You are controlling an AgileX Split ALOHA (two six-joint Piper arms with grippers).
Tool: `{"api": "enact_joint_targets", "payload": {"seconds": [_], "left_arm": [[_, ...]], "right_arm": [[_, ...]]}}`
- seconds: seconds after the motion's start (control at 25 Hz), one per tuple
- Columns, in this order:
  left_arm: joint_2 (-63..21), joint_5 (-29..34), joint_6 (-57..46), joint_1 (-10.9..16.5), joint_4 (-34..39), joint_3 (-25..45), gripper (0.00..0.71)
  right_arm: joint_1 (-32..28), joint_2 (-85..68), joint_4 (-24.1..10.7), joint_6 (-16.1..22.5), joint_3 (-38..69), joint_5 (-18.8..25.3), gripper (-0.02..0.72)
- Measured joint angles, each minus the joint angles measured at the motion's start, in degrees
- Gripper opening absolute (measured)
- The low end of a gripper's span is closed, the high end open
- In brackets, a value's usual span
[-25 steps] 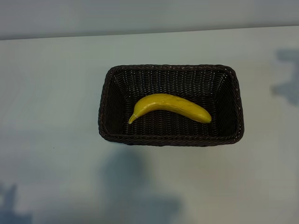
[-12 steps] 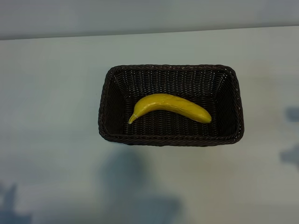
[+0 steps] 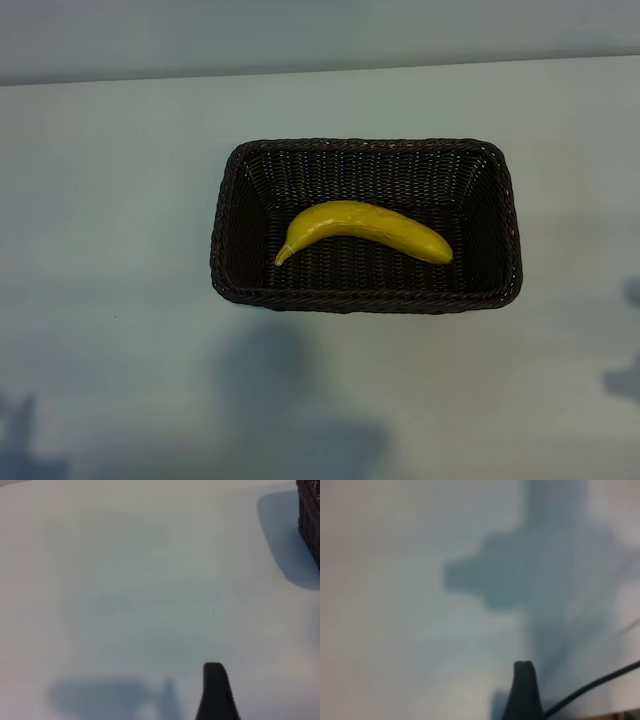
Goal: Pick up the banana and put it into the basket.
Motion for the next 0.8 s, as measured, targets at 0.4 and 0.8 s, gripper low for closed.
{"api": "enact_joint_targets", "payload": {"seconds": [0.4, 0.8], "left_arm": [[0.00, 0.00, 0.00, 0.00, 0.00, 0.00, 0.518], [0.00, 0.00, 0.00, 0.00, 0.00, 0.00, 0.518]], "right_arm": [[0.00, -21.23, 0.00, 0.27, 0.00, -0.02, 0.567], [0.00, -31.84, 0.00, 0.35, 0.00, 0.06, 0.566]]}}
